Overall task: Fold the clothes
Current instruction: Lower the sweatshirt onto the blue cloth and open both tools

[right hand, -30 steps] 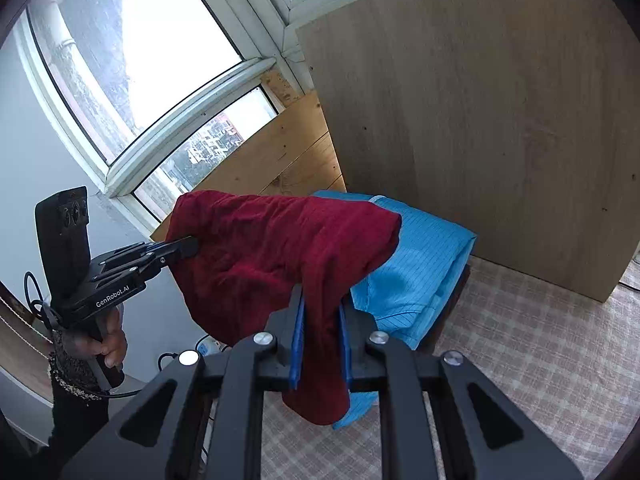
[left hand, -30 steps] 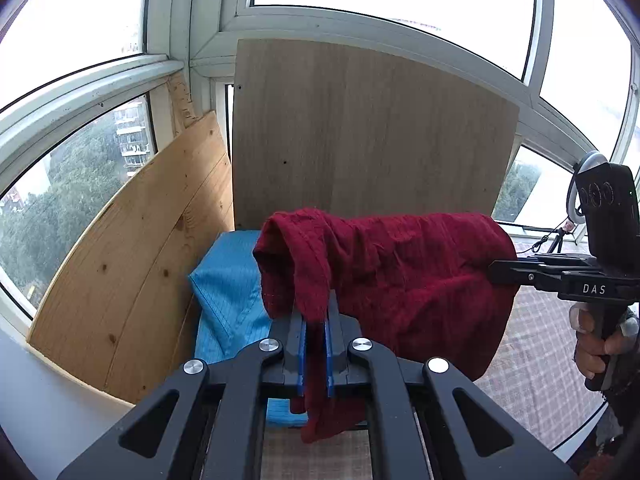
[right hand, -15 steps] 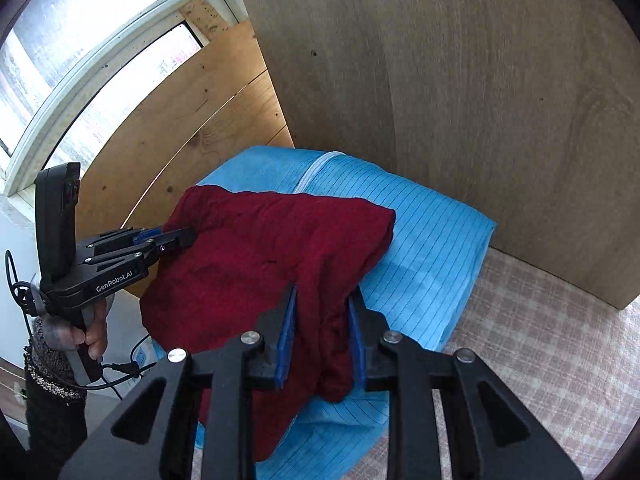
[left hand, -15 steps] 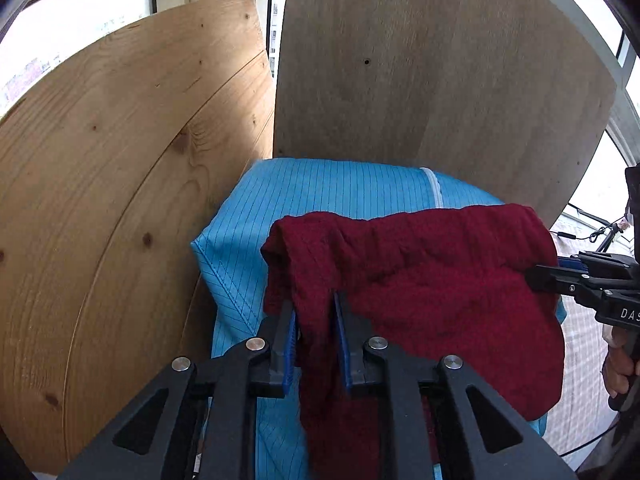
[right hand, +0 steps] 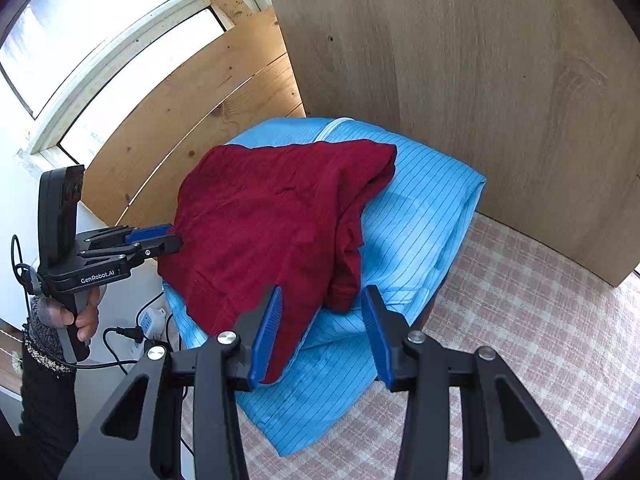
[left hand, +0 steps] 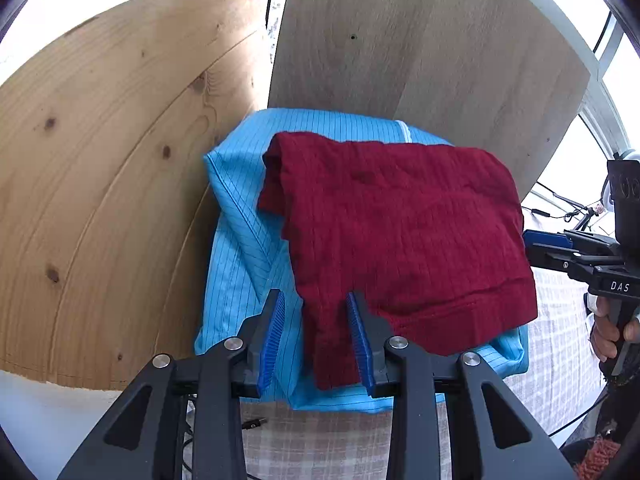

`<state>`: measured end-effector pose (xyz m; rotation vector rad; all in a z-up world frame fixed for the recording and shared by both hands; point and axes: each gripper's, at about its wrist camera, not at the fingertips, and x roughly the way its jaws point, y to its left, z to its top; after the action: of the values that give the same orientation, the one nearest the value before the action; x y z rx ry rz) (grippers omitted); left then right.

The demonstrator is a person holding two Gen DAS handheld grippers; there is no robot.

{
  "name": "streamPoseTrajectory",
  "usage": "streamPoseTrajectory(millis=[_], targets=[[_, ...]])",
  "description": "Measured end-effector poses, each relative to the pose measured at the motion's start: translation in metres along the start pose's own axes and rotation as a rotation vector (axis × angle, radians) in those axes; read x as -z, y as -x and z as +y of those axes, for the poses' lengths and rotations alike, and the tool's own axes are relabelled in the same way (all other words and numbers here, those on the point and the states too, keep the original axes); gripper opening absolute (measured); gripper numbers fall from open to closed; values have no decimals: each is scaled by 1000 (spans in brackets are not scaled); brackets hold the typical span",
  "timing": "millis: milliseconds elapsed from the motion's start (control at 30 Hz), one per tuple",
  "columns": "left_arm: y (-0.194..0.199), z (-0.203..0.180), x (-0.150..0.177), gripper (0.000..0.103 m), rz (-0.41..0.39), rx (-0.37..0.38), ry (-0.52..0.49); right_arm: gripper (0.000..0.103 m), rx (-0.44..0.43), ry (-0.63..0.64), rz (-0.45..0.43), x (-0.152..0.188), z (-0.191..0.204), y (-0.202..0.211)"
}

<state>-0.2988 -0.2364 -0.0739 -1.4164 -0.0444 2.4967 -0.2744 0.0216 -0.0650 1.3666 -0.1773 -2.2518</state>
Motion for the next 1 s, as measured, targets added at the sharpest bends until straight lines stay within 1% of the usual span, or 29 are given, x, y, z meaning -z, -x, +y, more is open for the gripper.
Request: streamPoseTrajectory(millis=[33, 67, 100, 133, 167, 233, 367, 400, 433, 500, 567, 667, 733, 800, 933, 1000], targets=[[-2, 0, 1, 22, 5, 3, 2, 41, -15, -8, 5, 1, 0, -2], [-3, 0, 2, 17, 11, 6, 3, 36, -37, -18, 5, 2, 0, -3], [-5, 0, 2, 13, 16, 9, 5, 32, -58, -25, 7, 2, 0, -3], [-7, 0, 3, 10, 22, 12, 6, 24, -74, -27, 9, 2, 2, -3], [-8, 0, 4, 10, 27, 14, 8, 20, -87, -29, 6, 2, 4, -1], [-12, 0, 6, 9, 38, 20, 11, 20, -107, -20, 1, 3, 9, 3], [-19, 6, 7, 12, 79, 1, 23, 22, -60, 34, 90, 7, 18, -12], [-17, 7, 9, 17, 74, -4, 24, 22, -58, 39, 96, 9, 19, -13], [-15, 7, 12, 20, 69, -9, 24, 22, -55, 35, 75, 10, 17, -7], [-6, 6, 15, 20, 44, -13, 25, 22, -49, 28, 33, 12, 13, 5], [7, 1, 14, 18, 9, -22, 14, 22, -50, 15, -55, 3, 8, 21], [22, -11, 6, 18, -56, -17, -15, 22, -61, 12, -118, -19, 8, 27], [17, -17, -8, 19, -83, 0, -20, 22, -54, 21, -136, -37, 12, 17], [10, -21, -21, 20, -102, 10, -24, 22, 13, 42, -125, -51, 13, -2], [-41, -16, -37, 20, -34, -62, -6, 22, 124, 56, -34, -57, 0, -42], [-51, -12, -35, 14, -6, -61, 16, 22, 123, 55, -27, -54, -7, -40]])
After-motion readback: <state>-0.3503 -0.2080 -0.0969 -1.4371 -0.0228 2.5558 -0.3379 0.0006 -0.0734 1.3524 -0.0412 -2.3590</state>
